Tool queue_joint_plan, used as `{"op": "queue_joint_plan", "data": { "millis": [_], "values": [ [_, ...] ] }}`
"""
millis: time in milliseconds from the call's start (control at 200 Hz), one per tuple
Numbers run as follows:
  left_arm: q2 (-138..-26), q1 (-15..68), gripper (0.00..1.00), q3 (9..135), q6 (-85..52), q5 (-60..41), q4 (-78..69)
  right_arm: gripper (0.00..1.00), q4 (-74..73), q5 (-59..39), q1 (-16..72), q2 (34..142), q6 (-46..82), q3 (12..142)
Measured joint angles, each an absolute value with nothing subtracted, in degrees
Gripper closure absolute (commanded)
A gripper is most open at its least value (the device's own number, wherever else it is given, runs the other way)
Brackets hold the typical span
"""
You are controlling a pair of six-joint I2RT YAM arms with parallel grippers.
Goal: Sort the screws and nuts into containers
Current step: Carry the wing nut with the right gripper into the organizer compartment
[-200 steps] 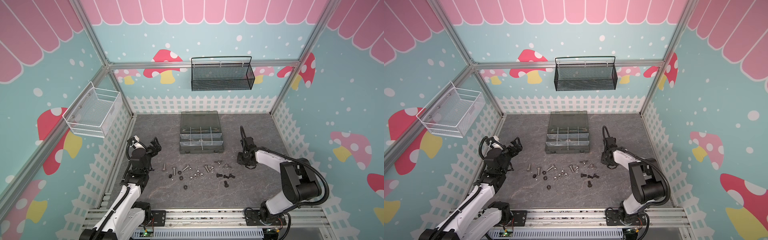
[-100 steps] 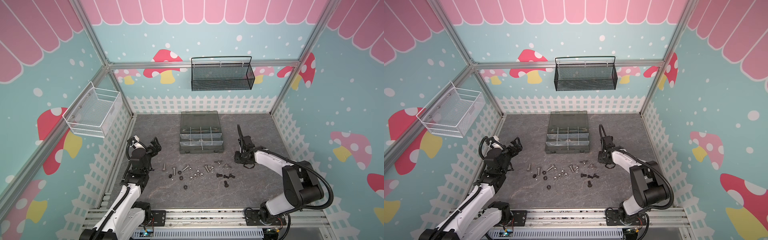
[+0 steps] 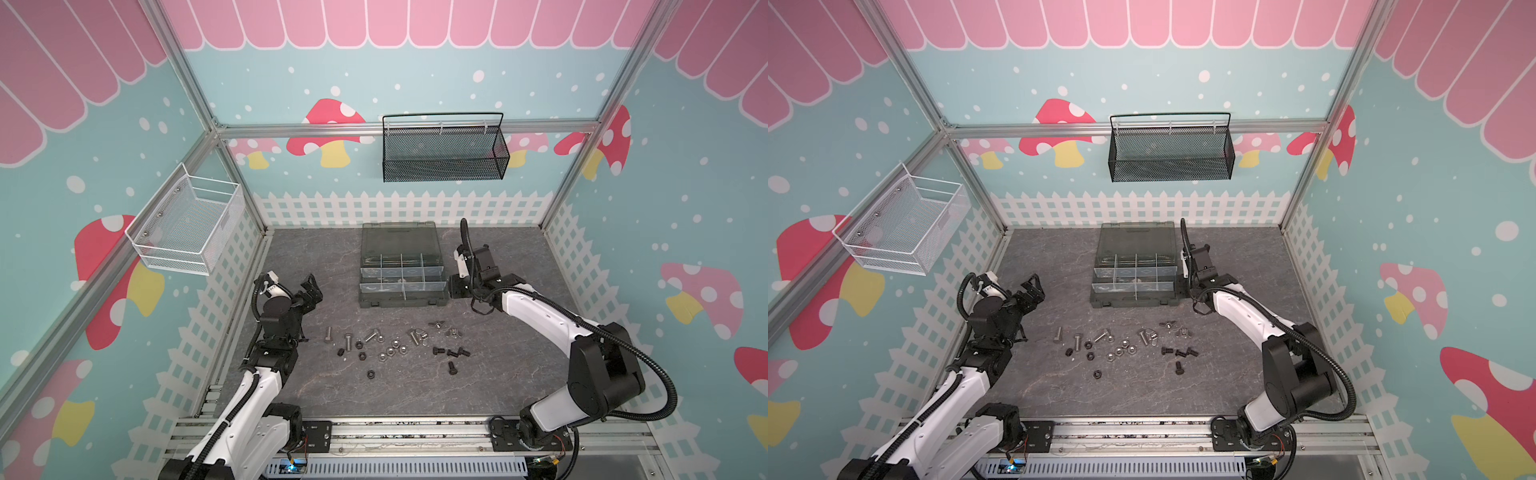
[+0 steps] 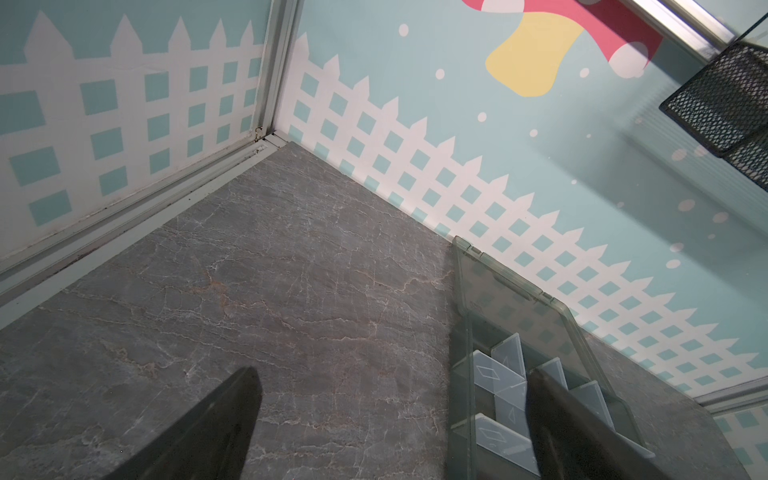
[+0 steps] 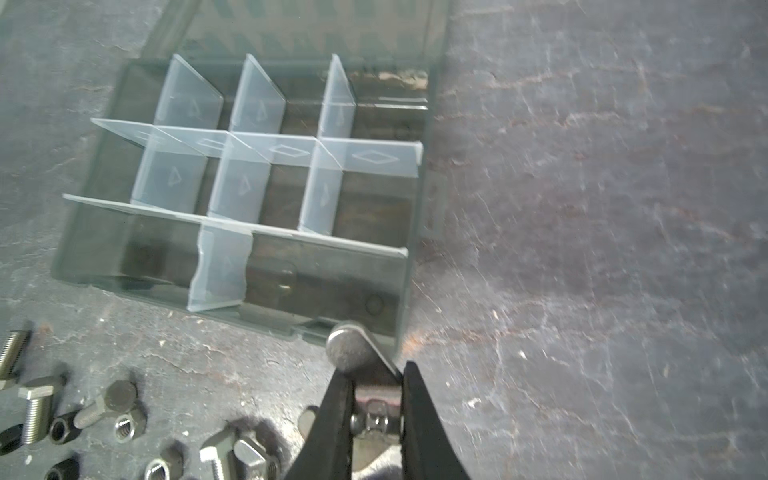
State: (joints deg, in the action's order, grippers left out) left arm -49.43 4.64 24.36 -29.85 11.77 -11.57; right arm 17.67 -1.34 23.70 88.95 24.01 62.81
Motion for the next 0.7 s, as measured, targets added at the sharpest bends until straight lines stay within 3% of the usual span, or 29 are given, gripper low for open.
{"op": "queue_joint_plan", "data": {
  "millis": [700],
  "values": [
    [-47.03,4.64,0.0,24.36,-29.82,11.99,-9.63,1.0,16.71,-2.48,27.88,105.27,19.7,72.2]
  ]
}}
